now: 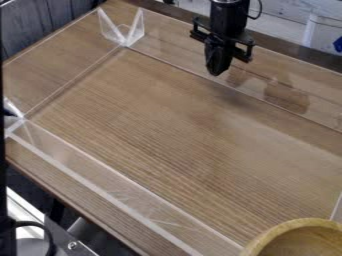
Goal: Put the green block in the brown bowl
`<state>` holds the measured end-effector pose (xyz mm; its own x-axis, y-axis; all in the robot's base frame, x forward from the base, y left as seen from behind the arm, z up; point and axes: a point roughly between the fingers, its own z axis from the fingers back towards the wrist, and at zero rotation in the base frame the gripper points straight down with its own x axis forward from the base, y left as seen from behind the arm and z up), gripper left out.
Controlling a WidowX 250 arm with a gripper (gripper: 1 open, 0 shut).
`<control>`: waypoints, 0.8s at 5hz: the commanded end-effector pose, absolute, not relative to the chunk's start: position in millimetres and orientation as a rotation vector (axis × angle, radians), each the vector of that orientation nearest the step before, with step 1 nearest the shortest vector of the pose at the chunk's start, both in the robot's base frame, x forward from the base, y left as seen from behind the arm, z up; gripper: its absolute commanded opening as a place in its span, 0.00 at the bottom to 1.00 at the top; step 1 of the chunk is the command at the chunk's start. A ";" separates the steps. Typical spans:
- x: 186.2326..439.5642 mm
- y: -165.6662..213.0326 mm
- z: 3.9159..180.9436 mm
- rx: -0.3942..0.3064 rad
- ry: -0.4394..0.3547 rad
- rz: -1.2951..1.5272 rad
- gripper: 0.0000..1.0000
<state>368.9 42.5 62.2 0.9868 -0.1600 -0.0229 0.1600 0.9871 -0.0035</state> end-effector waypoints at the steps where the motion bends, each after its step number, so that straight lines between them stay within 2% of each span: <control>1: 374.7 44.7 96.1 0.009 -0.069 -0.149 0.00; 2: 374.2 42.7 94.7 -0.005 -0.060 -0.142 0.00; 3: 374.0 45.2 88.0 0.025 -0.068 -0.144 1.00; 4: 374.9 47.1 82.8 0.056 -0.078 -0.143 0.00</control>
